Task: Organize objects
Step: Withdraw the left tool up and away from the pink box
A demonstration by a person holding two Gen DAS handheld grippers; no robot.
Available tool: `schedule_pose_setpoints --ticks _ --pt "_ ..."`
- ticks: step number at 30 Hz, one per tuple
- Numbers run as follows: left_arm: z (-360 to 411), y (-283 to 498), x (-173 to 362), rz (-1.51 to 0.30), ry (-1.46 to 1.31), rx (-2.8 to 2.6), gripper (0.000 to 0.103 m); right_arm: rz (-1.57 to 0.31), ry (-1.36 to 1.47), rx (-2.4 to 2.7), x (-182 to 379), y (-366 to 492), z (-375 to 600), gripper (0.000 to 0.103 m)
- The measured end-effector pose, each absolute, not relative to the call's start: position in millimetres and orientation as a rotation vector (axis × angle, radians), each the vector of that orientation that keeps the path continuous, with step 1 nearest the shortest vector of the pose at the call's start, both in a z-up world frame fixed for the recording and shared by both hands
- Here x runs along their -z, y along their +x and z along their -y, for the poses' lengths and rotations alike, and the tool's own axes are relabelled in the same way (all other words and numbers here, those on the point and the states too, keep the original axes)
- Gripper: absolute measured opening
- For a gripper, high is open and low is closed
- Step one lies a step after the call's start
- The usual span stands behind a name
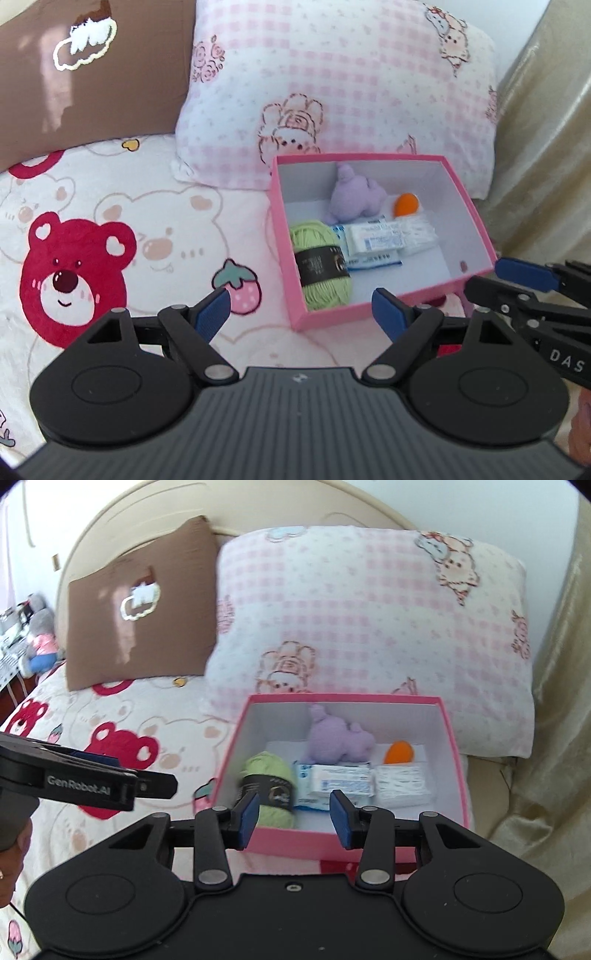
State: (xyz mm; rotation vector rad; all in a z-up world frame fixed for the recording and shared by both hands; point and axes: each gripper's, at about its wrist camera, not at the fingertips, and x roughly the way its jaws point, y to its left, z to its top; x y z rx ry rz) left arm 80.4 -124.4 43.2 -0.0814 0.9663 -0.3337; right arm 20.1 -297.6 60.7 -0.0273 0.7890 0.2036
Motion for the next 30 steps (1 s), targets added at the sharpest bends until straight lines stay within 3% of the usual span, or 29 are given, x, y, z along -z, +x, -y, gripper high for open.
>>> schedule_pose_setpoints --ticks 8,18,23,30 --pt "93 58 -65 -0.921 -0.089 0.312 0.084 -0.794 -0.038 -0.187 -65 10 280 0.055" --pt "62 48 -54 -0.959 -0.14 0.266 0.085 -0.85 -0.041 -0.176 -62 9 259 0.065" --pt "58 41 -53 -0.955 -0.138 0.269 0.086 -0.833 -0.066 -0.162 -68 6 251 0.082" --pt "53 36 -50 -0.935 -0.103 0.246 0.087 -0.91 0.024 -0.131 -56 6 258 0.092"
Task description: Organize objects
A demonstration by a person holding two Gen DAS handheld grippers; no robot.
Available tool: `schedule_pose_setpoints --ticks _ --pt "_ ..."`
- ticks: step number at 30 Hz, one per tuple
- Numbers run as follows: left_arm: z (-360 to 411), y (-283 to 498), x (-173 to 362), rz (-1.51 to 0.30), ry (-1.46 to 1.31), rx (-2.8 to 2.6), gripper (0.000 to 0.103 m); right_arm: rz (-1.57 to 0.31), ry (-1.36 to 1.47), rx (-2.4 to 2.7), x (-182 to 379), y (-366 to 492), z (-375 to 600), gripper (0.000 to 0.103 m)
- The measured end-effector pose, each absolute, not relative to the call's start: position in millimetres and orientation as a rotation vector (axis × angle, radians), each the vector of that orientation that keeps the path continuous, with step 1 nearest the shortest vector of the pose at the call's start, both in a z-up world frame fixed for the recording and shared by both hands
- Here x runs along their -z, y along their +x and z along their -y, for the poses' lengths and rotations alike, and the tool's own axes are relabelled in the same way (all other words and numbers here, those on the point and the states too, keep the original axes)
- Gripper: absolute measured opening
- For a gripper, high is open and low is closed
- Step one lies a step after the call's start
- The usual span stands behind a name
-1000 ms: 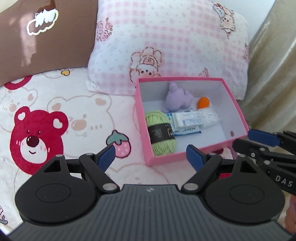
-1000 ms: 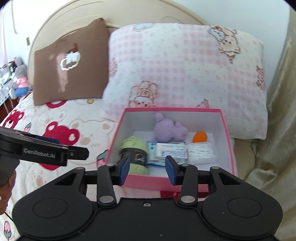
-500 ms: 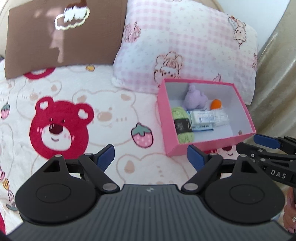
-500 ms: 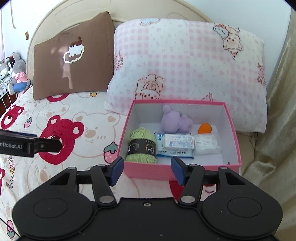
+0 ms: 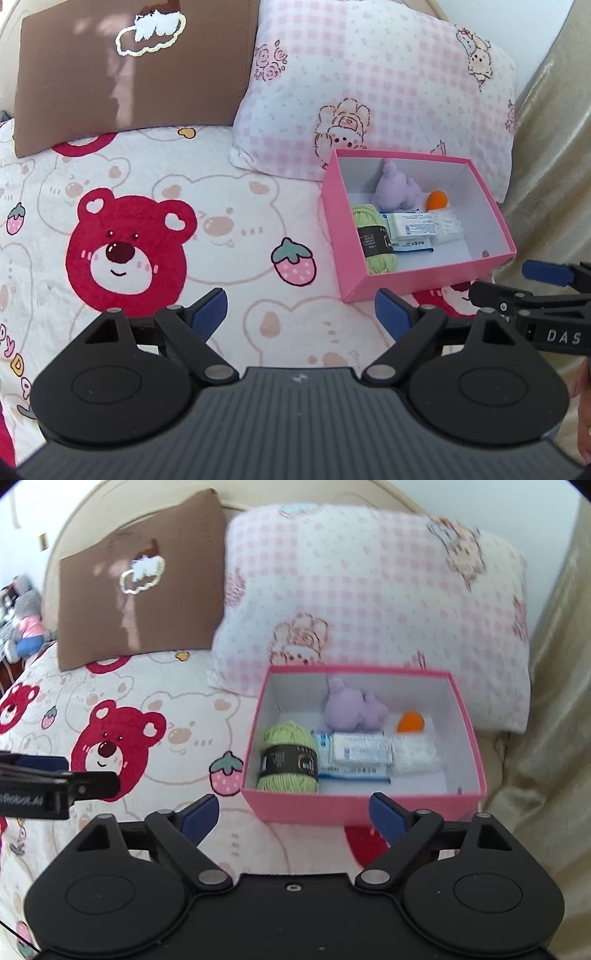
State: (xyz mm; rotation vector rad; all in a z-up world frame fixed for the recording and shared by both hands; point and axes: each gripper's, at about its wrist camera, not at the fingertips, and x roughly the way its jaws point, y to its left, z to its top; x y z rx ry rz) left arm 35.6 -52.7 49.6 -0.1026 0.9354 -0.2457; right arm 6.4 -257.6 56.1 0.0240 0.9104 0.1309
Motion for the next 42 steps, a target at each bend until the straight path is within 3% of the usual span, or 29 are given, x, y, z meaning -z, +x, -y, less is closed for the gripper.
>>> schedule_pose_setpoints --ticks 4,12,20,42 --pt "51 32 -48 -0.933 -0.101 0.235 0.087 -0.965 0.12 -0.121 -48 8 267 0.093" --pt "48 27 -43 -0.947 -0.109 0.232 0.093 -0.955 0.038 -0.091 -45 6 260 0.093" --pt "37 24 -41 -0.952 -0.124 0.216 0.103 -0.961 -0.015 -0.116 -41 3 251 0.093" --pt "33 27 -24 -1.02 -0.077 0.166 0.103 -0.963 -0.119 -0.059 -33 0 236 0.094"
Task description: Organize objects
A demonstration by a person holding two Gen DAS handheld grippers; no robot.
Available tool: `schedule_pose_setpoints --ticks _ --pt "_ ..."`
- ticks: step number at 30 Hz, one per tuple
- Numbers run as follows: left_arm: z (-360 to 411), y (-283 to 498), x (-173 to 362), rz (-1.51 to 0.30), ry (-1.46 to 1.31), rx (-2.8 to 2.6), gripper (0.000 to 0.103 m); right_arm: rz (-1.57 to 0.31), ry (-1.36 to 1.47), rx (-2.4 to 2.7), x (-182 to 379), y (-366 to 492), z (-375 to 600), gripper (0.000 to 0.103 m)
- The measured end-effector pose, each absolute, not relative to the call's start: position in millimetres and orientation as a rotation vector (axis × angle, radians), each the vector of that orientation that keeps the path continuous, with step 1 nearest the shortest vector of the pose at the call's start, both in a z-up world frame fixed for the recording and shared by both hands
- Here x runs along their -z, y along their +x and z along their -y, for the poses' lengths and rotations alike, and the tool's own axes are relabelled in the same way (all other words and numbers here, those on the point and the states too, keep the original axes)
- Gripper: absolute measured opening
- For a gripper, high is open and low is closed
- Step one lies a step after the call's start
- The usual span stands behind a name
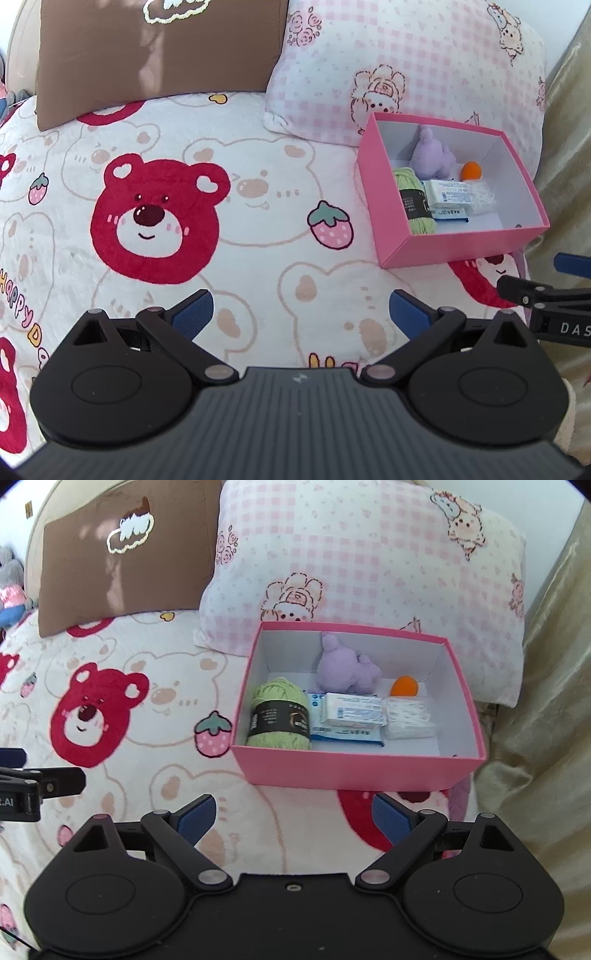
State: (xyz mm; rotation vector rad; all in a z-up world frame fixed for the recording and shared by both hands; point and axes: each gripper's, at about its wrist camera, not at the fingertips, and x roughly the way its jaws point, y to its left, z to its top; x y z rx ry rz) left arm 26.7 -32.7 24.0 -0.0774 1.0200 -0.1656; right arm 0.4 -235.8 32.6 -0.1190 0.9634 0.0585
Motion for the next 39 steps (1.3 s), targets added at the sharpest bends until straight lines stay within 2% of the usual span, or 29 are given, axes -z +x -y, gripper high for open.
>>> schedule_pose_setpoints --ticks 39 --pt "32 16 -33 -1.045 -0.004 0.132 0.103 -1.011 -0.101 -0.08 -41 -11 228 0.094"
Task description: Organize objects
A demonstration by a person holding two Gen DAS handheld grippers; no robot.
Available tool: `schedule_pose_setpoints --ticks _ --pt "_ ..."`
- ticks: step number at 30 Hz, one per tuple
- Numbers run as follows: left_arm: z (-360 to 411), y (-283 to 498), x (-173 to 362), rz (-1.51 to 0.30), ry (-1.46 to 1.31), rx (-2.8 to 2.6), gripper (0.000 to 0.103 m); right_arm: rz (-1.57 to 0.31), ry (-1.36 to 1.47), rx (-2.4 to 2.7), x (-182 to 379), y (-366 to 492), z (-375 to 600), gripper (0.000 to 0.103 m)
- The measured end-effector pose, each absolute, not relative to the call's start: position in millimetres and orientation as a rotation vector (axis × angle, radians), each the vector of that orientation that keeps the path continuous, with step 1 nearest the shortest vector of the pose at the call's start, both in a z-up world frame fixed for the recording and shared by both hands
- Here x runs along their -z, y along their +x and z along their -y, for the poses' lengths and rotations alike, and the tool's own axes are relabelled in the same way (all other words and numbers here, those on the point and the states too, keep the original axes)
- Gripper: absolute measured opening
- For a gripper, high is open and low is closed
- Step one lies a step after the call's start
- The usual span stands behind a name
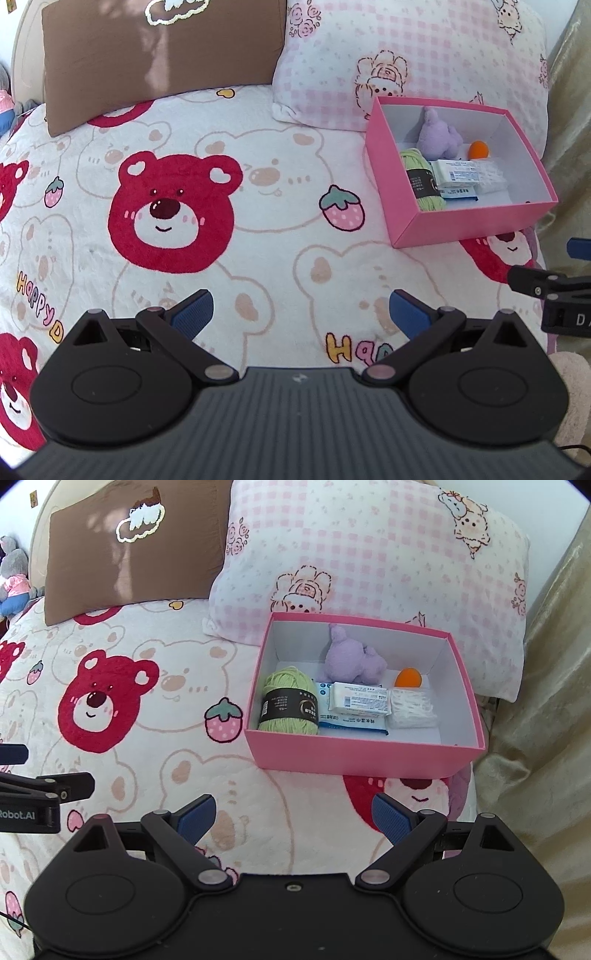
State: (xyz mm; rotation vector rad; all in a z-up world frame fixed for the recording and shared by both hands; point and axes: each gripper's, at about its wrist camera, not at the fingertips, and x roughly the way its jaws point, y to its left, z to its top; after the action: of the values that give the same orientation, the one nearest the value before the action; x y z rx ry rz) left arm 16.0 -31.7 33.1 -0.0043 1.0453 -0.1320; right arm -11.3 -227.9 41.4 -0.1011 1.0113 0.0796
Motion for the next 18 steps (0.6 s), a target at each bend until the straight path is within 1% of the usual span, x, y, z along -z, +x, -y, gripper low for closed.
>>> schedule_pose_setpoints --ticks 18 --pt "25 23 -22 -1.1 -0.032 0.092 0.103 -1.025 -0.073 -0.08 -39 -9 227 0.094"
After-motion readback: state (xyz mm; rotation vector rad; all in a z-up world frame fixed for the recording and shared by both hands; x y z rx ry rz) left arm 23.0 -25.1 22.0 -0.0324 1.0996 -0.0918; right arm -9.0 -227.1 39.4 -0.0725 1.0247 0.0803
